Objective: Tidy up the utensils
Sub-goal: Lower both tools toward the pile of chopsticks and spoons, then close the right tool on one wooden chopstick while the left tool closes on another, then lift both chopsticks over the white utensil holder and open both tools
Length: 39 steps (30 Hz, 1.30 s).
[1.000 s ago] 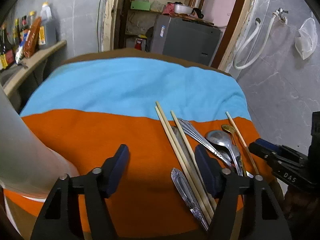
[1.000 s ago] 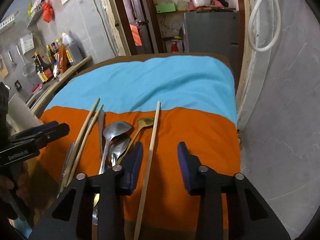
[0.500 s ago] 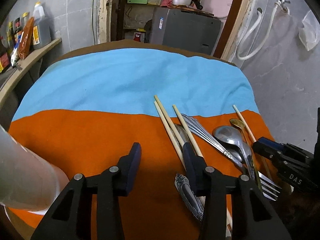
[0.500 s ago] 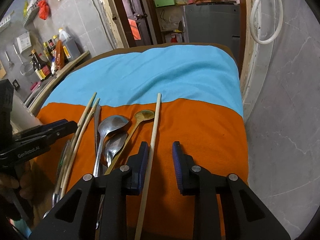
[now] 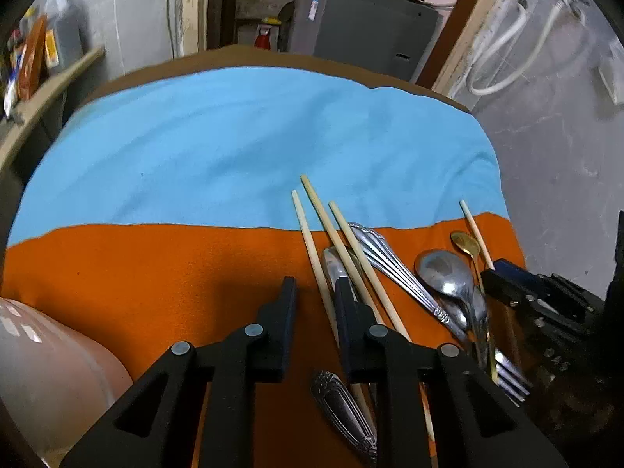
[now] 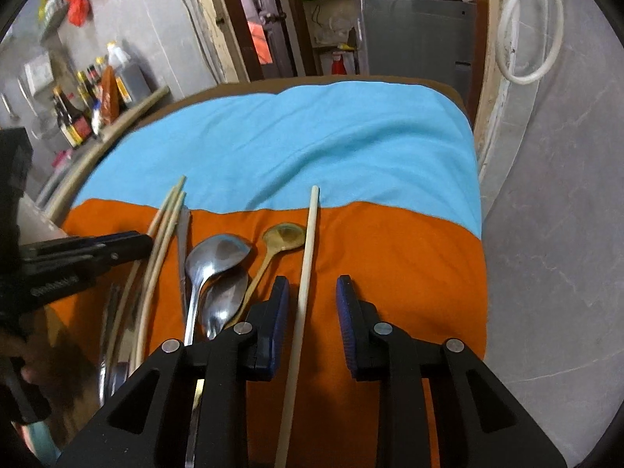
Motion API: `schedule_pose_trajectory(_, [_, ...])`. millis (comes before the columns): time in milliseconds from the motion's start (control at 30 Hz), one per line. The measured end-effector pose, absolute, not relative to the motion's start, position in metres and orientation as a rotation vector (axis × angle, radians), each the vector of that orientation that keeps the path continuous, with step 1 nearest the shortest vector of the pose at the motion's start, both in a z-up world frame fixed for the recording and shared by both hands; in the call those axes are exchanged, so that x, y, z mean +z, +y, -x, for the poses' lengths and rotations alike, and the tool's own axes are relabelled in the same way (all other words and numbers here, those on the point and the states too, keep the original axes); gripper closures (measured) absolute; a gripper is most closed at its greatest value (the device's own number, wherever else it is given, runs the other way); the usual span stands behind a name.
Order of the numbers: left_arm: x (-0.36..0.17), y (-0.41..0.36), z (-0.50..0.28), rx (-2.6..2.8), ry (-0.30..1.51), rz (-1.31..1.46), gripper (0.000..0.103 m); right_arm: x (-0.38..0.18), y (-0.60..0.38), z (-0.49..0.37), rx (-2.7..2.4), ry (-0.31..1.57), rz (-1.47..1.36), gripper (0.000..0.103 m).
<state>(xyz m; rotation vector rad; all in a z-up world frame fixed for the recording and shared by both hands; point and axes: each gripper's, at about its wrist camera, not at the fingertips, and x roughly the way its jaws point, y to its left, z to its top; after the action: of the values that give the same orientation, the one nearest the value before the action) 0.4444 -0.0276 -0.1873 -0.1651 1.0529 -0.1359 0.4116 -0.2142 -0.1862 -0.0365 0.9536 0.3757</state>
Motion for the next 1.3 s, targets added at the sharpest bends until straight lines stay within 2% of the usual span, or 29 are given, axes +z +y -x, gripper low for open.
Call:
schedule_pose_trajectory(100, [-0.186, -0.029, -0.445, -0.132, 1.063, 0.155, 0.088, -0.186, -0.202, -0.418, 0.343, 0.976, 0.094, 0.082])
schedule_pose_trajectory(133, [-0.186, -0.029, -0.446, -0.129, 1.066, 0.152, 0.093, -0.185, -0.2, -0.418, 0.331, 0.98, 0.1, 0.084])
schedule_pose_trajectory(167, [-0.186, -0.03, -0.446, -0.133, 1.074, 0.157, 0.099, -0.185, -0.198, -0.419, 0.318, 0.982, 0.105, 0.092])
schedule_pose_trajectory(200, [-0.185, -0.03, -0.447, -0.139, 1.087, 0.172, 0.099, -0.185, -0.198, -0.42, 0.314, 0.983, 0.104, 0.096])
schedule_pose_trajectory(300, [-0.183, -0.029, -0.445, -0.136, 1.093, 0.197, 0.1, -0.184, -0.207, -0.421, 0.328, 1.0, 0.032, 0.1])
schedule_pose_trajectory(533, [-0.161, -0.025, -0.413, -0.179, 1.004, 0.283, 0.101, -0.162, -0.23, -0.387, 0.389, 0.879, -0.146, 0.101])
schedule_pose_trajectory(900, [-0.091, -0.006, -0.343, -0.188, 0.659, 0.318, 0.101, -0.105, -0.216, -0.334, 0.468, 0.637, -0.25, 0.1])
schedule_pose_trajectory(1000, [-0.063, 0.013, -0.331, -0.174, 0.548, 0.334, 0.101, -0.081, -0.2, -0.326, 0.502, 0.565, -0.269, 0.1])
schedule_pose_trajectory(1300, [-0.001, 0.097, -0.309, -0.135, 0.376, 0.408, 0.101, -0.018, -0.13, -0.324, 0.646, 0.364, -0.4, 0.1])
